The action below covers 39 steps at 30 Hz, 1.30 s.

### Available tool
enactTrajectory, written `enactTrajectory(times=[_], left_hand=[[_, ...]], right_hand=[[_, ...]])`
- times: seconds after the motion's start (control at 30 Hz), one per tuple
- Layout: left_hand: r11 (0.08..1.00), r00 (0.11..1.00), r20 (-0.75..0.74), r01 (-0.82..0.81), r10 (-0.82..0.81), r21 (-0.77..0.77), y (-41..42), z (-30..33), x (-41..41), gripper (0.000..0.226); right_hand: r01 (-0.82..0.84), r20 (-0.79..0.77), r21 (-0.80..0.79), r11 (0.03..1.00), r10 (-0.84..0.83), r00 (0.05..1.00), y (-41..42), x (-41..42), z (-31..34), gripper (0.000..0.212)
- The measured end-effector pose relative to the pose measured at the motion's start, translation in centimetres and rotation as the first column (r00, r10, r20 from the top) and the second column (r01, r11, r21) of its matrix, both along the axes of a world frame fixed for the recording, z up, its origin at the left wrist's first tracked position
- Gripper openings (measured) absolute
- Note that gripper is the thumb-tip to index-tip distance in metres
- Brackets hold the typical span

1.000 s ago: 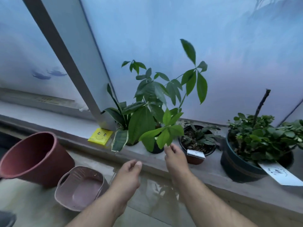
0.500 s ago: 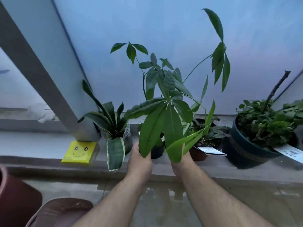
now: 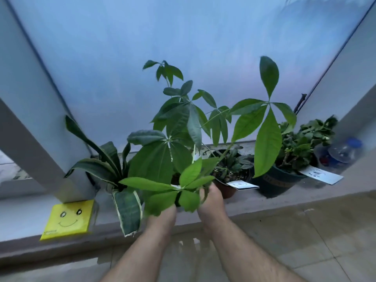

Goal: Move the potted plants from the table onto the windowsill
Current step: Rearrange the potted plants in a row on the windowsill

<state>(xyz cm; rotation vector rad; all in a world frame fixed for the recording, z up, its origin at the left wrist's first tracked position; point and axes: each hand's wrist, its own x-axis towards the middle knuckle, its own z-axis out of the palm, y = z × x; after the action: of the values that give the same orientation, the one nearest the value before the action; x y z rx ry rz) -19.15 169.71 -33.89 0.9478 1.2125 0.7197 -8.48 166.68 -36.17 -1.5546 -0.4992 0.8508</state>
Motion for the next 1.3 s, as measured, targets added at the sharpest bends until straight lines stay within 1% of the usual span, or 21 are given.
enactTrajectory(times=[0.03,0.07,0.1,0.17,0.23,0.27,0.3,0.33,0.4,0.43,0.5,0.53,0.6,0.7,0.73,0.8,0.93,1.07,1.13,1.2,1.3], left_hand=[[0.998,0.999,-0.053,0.004,0.0,0.06,-0.6,0.5,0.0,0.022],[0.99,0.997,-0.053,-0.046,0.054,0.137,-0.8,0.5,-0.1,0.024],[0.986,0.996,-0.077,-0.031,0.044,0.165,-0.6,-0.3,0.1,0.028],[0.973,1.0,-0.026,0.019,-0.013,0.231,-0.5,0.3,0.2,0.027],[0.971,0.997,0.047,0.048,-0.061,0.236,0.0,0.4,0.5,0.009],[0.97,0.995,0.097,0.005,-0.03,0.244,0.1,0.5,0.6,0.016],[0.97,0.996,0.087,0.007,-0.029,0.244,0.7,-0.1,0.5,0.013],[0.973,0.997,0.07,0.008,-0.025,0.231,0.6,-0.2,0.6,0.011],[0.97,1.0,0.016,0.019,-0.023,0.243,0.9,-0.6,0.7,0.019],[0.961,0.998,-0.052,0.038,-0.025,0.275,1.0,-0.9,0.7,0.022],[0.941,0.984,-0.18,0.059,0.002,0.334,1.0,-1.7,0.7,0.023],[0.946,0.975,-0.218,0.033,0.041,0.324,0.9,-2.1,0.8,0.024],[0.955,0.967,-0.232,-0.029,0.101,0.296,0.4,-2.3,1.1,0.027],[0.915,0.985,-0.133,-0.05,0.112,0.4,0.4,-2.3,1.4,0.044],[0.92,0.99,-0.1,-0.057,0.103,0.388,0.3,-2.1,1.5,0.042],[0.947,0.993,-0.062,-0.074,0.098,0.311,0.9,-2.9,1.6,0.02],[0.977,0.999,-0.042,0.008,0.001,0.212,2.2,-3.9,1.9,0.035],[0.974,0.994,-0.053,-0.082,0.095,0.21,2.8,-4.4,1.9,0.057],[0.964,0.989,-0.052,-0.119,0.135,0.238,2.7,-4.2,1.7,0.046],[0.96,0.993,-0.054,-0.089,0.107,0.267,2.5,-3.8,1.7,0.031],[0.966,0.999,-0.035,-0.028,0.038,0.257,2.4,-3.8,1.6,0.03]], right_hand=[[0.022,-0.067,0.038,0.999,-0.019,0.998,0.2,0.2,0.4,0.026],[0.019,-0.158,0.082,0.996,-0.006,0.987,0.6,0.7,0.3,0.023],[0.018,-0.238,0.091,0.996,0.004,0.971,1.1,0.8,0.3,0.019],[-0.028,-0.318,0.073,0.997,0.05,0.947,1.3,0.5,0.2,0.015],[-0.031,-0.266,0.068,0.997,0.048,0.963,1.3,0.5,-0.9,0.018],[-0.005,-0.22,0.061,0.998,0.019,0.975,1.0,0.5,-1.6,0.018],[0.034,-0.2,0.064,0.997,-0.02,0.98,0.8,0.1,-1.3,0.018],[0.064,-0.167,0.065,0.996,-0.052,0.985,0.6,0.0,-1.6,0.018],[0.055,-0.094,0.062,0.997,-0.049,0.994,0.2,0.0,-1.4,0.022],[0.052,-0.086,0.074,0.996,-0.045,0.995,0.0,0.0,-1.1,0.027],[0.046,-0.115,0.086,0.995,-0.036,0.993,-0.1,0.5,-0.6,0.028],[0.045,-0.151,0.084,0.995,-0.032,0.988,0.1,1.1,-0.6,0.02],[0.055,-0.188,0.087,0.995,-0.038,0.981,0.9,1.9,-0.4,0.015],[0.027,-0.122,0.065,0.998,-0.018,0.992,1.9,1.9,-1.6,0.016],[0.033,-0.122,0.061,0.998,-0.025,0.992,1.9,1.7,-2.0,0.02],[0.034,-0.102,0.094,0.995,-0.024,0.994,1.6,1.4,-2.8,0.021],[0.089,-0.06,0.093,0.992,-0.083,0.995,1.1,0.7,-3.0,0.014],[0.122,-0.086,0.044,0.992,-0.118,0.989,1.0,0.2,-2.9,0.008],[0.136,-0.096,0.06,0.989,-0.13,0.987,0.8,0.3,-2.9,0.007],[0.134,-0.084,0.059,0.989,-0.129,0.988,0.8,0.5,-2.7,0.01],[0.104,-0.065,0.048,0.993,-0.101,0.993,0.9,0.5,-2.6,0.015]])
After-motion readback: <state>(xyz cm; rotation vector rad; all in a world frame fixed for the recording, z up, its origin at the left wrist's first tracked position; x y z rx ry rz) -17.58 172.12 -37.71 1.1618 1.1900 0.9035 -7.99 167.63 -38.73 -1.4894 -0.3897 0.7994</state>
